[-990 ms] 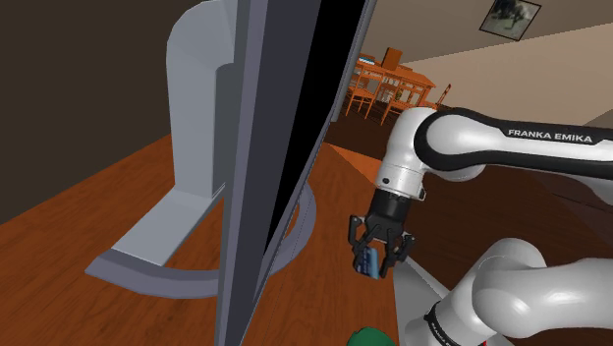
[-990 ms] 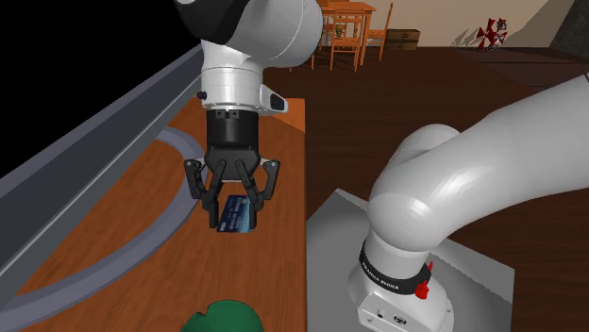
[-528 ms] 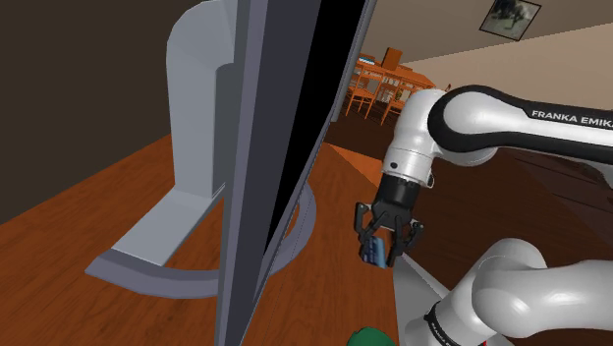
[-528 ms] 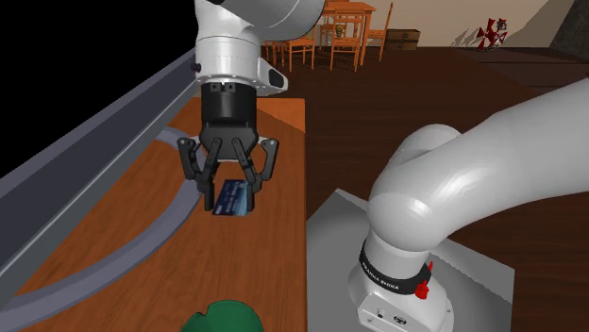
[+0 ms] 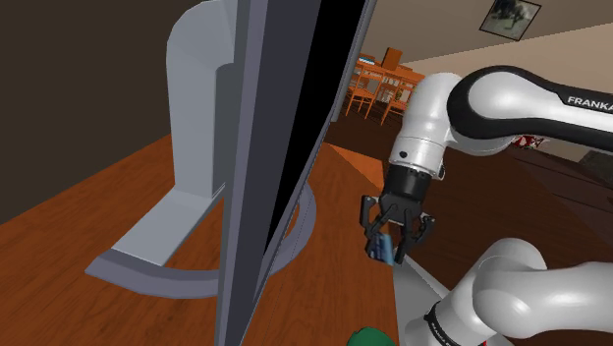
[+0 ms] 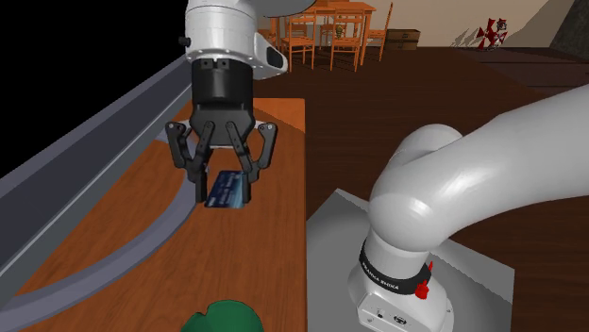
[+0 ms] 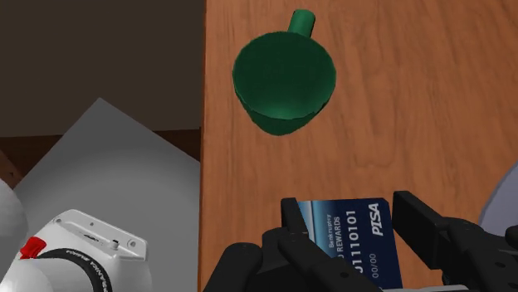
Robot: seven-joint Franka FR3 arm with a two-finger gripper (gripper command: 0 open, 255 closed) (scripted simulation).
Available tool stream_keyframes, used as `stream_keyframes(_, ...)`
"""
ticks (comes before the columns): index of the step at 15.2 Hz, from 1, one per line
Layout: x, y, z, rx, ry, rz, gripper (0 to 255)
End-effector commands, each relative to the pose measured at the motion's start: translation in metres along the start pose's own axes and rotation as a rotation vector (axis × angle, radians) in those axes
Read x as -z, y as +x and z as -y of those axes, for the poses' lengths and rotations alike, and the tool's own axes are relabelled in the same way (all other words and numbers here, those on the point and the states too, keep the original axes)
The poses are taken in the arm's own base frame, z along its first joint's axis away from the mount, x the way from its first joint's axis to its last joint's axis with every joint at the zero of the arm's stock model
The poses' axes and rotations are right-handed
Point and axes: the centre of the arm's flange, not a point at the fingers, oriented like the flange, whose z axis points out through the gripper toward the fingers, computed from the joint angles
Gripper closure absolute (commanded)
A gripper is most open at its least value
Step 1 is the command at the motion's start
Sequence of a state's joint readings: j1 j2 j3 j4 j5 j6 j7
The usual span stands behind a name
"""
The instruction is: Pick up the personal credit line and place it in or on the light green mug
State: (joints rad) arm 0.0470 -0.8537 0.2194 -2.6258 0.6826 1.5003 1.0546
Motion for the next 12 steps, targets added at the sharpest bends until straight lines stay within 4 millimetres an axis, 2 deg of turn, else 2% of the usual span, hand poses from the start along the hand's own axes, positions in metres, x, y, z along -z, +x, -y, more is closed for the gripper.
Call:
stream_keyframes(1,-0.010,-0.021,-0.001,-0.001,0.000,0.001,255)
stream_keyframes(12,-0.079,-0.149,-0.005,-0.001,0.000,0.001,255)
